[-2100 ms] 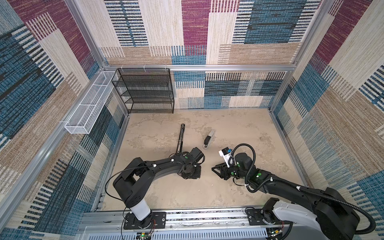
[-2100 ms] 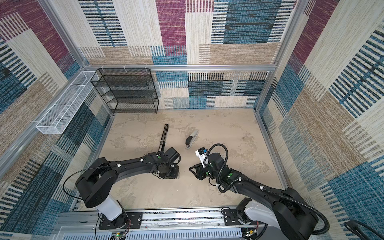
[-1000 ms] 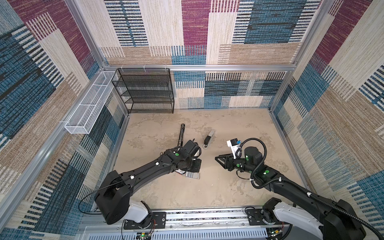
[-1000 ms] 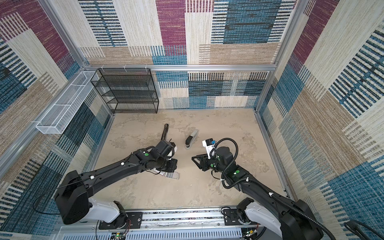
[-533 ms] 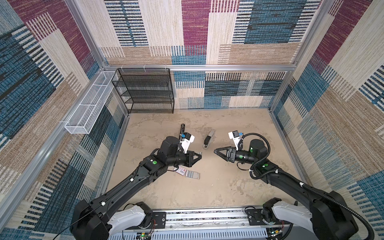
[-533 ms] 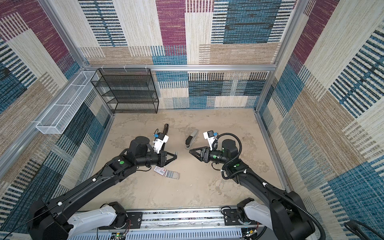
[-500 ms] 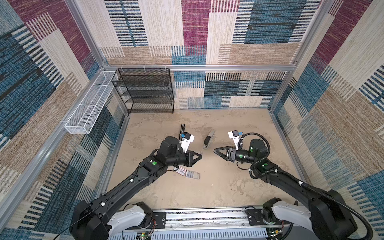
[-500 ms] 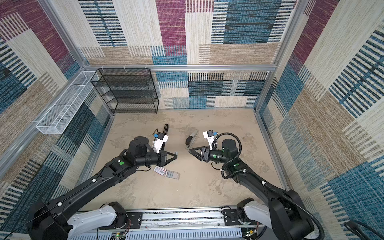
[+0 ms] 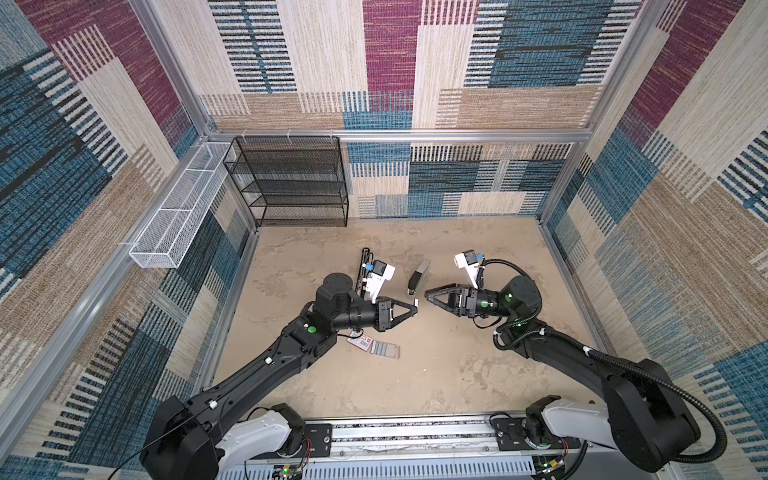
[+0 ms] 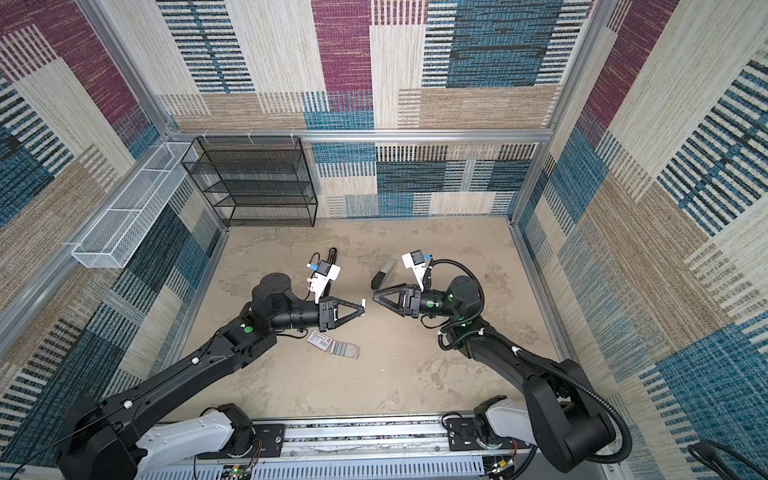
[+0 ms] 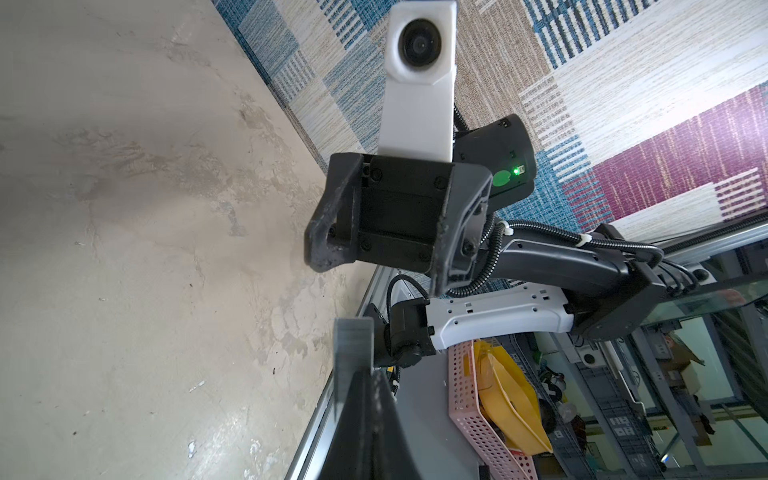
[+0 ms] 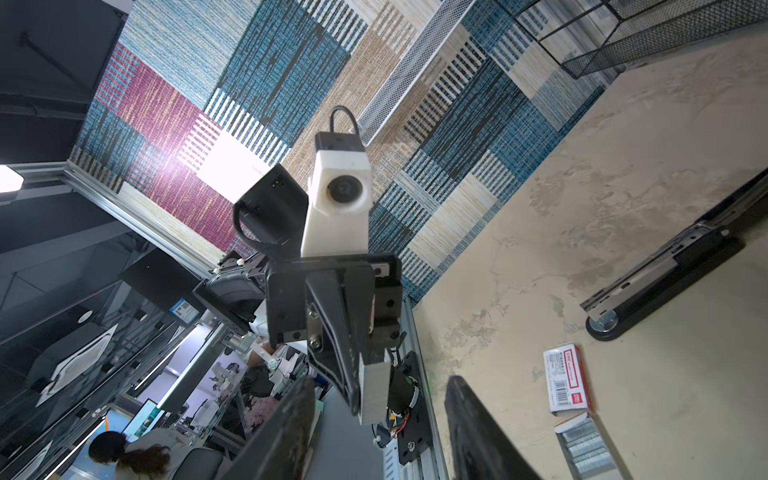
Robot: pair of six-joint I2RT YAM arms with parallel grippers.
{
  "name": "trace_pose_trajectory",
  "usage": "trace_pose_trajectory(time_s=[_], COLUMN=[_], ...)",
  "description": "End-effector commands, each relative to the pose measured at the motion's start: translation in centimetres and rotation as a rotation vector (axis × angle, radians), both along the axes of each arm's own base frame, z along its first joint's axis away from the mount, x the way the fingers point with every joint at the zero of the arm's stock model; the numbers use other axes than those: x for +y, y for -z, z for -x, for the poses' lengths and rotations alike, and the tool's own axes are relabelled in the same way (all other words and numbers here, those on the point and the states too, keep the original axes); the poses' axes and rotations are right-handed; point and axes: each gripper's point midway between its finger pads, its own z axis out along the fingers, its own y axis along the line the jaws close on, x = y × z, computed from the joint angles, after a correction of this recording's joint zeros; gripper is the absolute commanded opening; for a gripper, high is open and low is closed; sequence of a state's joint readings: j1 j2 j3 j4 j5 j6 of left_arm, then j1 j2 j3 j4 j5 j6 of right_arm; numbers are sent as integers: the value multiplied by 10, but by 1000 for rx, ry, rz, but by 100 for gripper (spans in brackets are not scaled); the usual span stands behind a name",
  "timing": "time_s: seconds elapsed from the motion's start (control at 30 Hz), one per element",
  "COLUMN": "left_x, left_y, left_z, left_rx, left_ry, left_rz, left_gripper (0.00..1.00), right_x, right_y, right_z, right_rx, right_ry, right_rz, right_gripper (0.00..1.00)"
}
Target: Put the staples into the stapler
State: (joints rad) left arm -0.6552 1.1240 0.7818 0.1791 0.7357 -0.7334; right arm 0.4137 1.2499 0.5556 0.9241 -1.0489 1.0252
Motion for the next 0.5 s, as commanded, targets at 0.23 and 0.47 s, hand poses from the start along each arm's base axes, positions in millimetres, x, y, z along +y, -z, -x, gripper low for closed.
trace_pose_trajectory(time_s=[0.23,0.47], left_x=[-11,-13], left_y=[-23,-27], left_z=[7,11], left_rx=[-30,-39], left_ry=[75,91], left_rz=[84,94], left_gripper=[0,0], right_x=[11,17], right_y=[-20,-23], right_z=[22,27], right_rx=[-76,-91], right_ry=[-106,-138], right_rz=[-42,-47], right_gripper=[51,47])
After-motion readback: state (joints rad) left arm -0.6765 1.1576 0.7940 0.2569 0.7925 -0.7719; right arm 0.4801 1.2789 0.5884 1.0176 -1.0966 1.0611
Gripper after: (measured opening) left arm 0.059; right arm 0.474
